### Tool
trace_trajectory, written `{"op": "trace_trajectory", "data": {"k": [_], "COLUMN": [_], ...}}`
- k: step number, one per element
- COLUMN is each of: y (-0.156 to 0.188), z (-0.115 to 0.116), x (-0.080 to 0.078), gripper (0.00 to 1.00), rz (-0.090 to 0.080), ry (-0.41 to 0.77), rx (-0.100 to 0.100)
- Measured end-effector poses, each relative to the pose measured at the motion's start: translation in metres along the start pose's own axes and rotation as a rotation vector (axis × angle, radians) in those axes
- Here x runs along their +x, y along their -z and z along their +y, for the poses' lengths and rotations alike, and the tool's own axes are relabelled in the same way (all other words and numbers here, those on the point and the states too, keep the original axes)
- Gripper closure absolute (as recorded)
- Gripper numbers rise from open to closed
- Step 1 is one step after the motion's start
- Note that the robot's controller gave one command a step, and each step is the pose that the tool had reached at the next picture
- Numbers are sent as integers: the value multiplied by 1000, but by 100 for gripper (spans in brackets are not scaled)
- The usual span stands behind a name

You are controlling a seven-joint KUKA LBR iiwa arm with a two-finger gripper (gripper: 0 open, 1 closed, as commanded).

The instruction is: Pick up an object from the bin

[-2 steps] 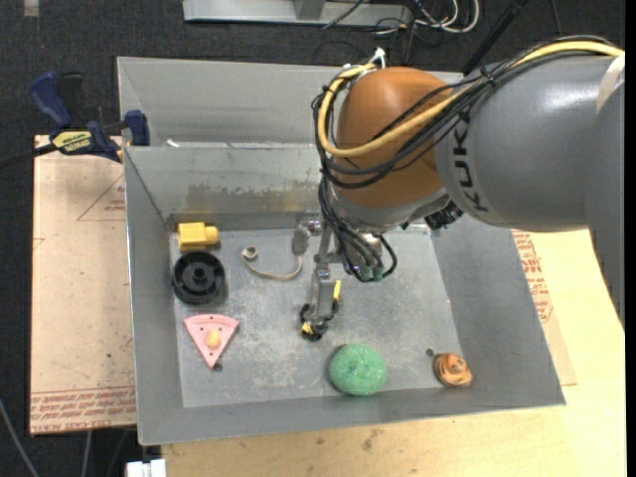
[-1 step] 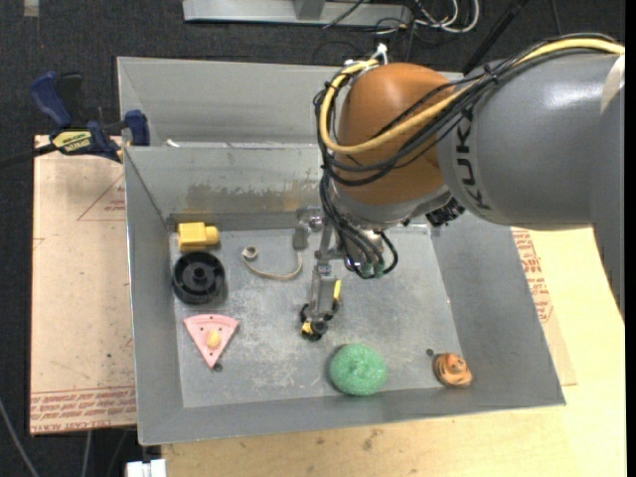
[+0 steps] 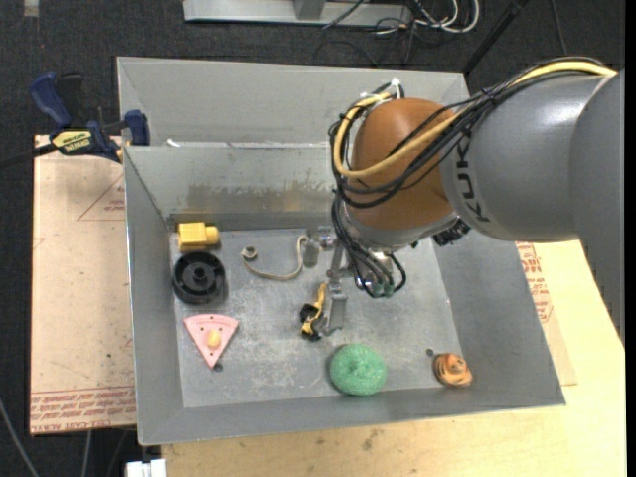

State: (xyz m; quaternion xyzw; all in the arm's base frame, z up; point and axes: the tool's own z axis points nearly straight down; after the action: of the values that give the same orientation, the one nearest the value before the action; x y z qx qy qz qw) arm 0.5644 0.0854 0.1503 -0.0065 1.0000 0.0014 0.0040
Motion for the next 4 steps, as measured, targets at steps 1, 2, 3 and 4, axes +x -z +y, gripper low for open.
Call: {"op": "trace_trajectory", "data": {"k": [1,2,3,4], "y": [-61,-78,-78,-32], "z": [-22,-77,-77,-85], "x": [32,26,26,22], "gripper": [0,100,100,100], "rz": [3,4,4,13], "ry": [-40,5,4,14], "rx": [1,2,2,1]}}
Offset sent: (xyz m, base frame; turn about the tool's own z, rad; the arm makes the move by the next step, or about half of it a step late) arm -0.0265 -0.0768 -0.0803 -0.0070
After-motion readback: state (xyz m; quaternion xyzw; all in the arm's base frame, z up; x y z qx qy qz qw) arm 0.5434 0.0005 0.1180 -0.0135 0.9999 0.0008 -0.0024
